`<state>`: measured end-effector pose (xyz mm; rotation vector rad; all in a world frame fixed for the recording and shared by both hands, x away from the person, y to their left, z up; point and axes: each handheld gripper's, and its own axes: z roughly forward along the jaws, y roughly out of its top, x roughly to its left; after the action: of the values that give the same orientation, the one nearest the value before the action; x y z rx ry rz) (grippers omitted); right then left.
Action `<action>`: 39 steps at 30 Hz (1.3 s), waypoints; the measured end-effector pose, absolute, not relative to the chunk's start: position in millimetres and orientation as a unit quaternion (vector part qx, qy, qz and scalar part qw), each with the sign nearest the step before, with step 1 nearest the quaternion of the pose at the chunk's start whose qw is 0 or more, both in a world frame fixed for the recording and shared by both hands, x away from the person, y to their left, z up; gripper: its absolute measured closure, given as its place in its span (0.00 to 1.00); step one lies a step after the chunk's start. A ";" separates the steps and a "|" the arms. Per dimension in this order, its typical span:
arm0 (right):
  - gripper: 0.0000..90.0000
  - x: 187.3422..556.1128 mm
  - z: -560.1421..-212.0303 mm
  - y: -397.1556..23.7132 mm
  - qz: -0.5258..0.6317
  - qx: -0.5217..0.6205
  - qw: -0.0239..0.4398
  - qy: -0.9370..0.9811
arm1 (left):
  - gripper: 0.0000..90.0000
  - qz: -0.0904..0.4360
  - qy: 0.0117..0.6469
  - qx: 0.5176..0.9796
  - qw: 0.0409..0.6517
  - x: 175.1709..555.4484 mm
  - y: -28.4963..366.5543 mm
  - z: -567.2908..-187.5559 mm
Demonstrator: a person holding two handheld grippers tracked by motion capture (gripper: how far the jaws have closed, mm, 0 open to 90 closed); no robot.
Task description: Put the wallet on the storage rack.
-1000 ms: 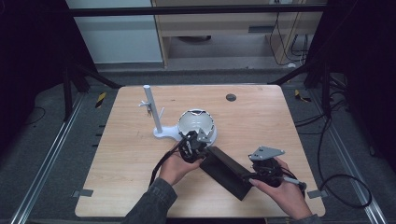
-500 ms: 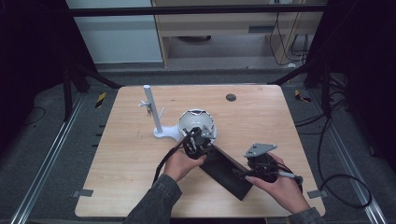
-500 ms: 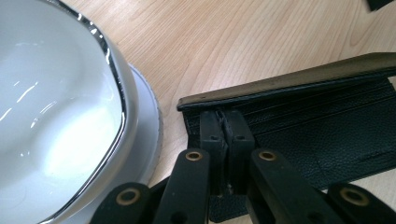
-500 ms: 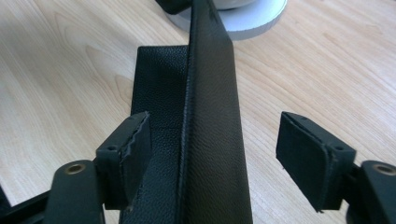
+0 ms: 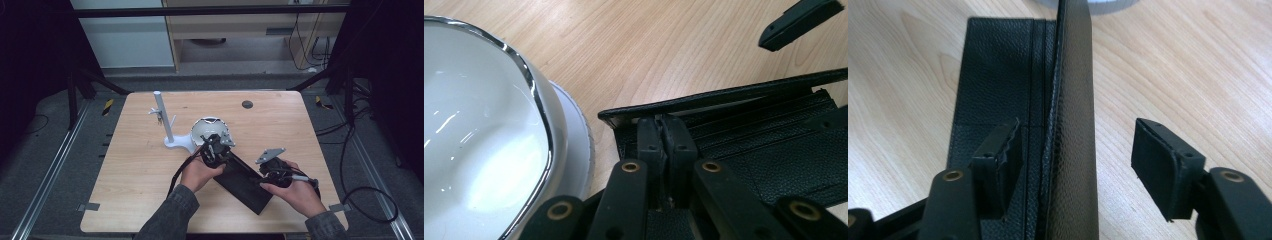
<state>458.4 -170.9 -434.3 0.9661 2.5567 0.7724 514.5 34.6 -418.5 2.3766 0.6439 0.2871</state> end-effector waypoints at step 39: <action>0.94 448.9 -420.1 -203.1 0.289 0.287 0.213 0.888 | 0.13 0.120 0.230 0.884 0.388 484.3 65.3 -398.3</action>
<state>448.9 -203.1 -420.1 0.7960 2.4659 0.8028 484.3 65.3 -398.3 2.2497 0.5840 0.3052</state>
